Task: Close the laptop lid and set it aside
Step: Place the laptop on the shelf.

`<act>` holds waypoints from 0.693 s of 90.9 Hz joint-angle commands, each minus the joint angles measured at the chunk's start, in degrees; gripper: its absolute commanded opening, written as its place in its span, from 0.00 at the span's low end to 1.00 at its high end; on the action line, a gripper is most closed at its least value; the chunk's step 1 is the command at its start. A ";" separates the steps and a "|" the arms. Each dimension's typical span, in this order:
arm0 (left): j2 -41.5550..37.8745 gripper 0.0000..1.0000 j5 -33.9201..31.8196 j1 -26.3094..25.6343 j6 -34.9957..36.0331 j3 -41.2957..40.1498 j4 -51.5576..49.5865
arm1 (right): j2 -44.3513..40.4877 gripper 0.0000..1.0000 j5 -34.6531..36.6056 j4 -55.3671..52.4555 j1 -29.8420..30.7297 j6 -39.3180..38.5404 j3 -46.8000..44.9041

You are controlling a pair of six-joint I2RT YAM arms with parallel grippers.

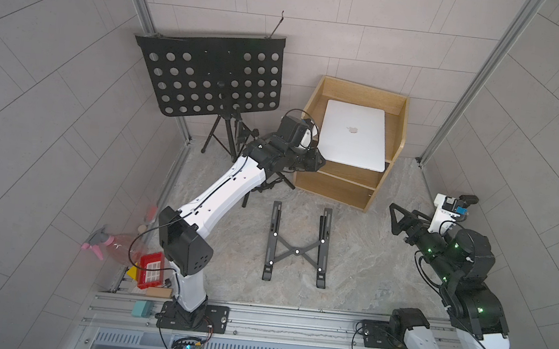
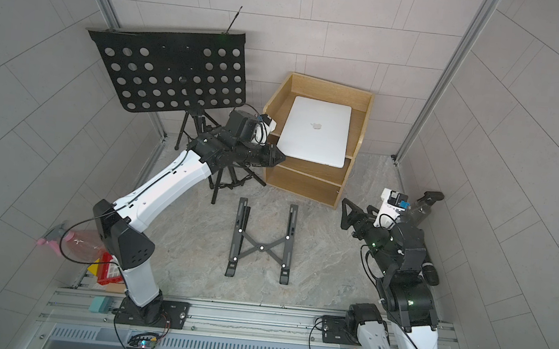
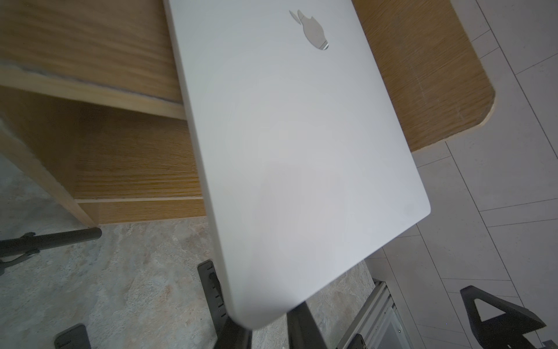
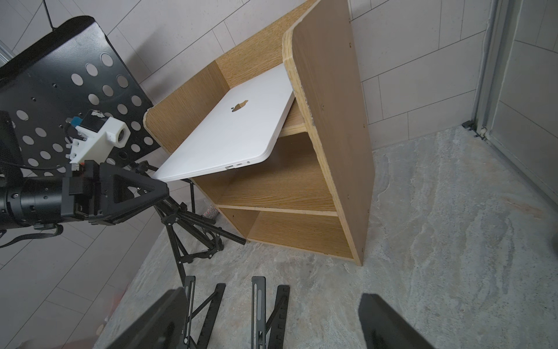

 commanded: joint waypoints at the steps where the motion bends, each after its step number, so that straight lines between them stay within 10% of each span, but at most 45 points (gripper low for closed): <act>1: 1.74 0.25 -0.29 1.51 1.14 3.25 -0.50 | -0.63 0.92 0.44 0.98 -0.29 -0.21 -0.65; 63: -5.48 0.35 2.14 3.64 2.06 -2.09 1.15 | -1.81 0.92 0.45 0.73 -0.29 -0.55 -2.01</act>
